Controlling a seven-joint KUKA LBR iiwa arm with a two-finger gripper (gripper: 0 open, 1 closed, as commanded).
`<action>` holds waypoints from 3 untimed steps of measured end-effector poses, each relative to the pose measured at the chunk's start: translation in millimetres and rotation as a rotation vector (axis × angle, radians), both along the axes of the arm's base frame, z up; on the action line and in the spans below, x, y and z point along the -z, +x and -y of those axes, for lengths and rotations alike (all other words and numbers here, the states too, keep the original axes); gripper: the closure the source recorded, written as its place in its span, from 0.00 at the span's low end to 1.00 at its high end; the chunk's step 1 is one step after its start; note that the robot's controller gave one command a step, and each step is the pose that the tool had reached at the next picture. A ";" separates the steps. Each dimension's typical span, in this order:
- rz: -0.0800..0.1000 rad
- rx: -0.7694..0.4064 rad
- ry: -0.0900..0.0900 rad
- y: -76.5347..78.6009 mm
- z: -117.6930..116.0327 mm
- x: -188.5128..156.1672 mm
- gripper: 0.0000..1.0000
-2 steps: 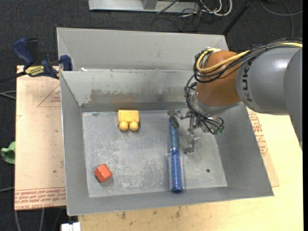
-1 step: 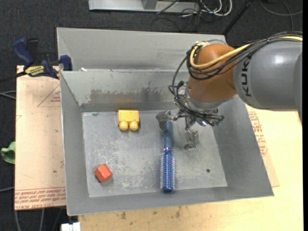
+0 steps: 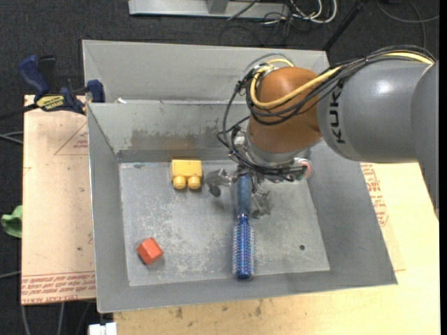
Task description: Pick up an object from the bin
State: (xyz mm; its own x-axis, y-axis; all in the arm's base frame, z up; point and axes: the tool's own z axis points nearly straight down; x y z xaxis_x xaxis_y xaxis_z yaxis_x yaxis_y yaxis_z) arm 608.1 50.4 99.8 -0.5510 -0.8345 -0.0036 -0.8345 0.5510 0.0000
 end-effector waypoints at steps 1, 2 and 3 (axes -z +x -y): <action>0.000 -0.246 -0.002 10.4 16.5 30.6 0.00; 0.000 -0.242 -0.001 10.9 15.8 30.4 0.00; 0.002 -0.241 -0.001 11.7 16.0 29.6 1.00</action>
Offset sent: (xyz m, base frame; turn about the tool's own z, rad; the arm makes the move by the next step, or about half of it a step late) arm 0.0102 -0.0168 -0.0298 -0.2509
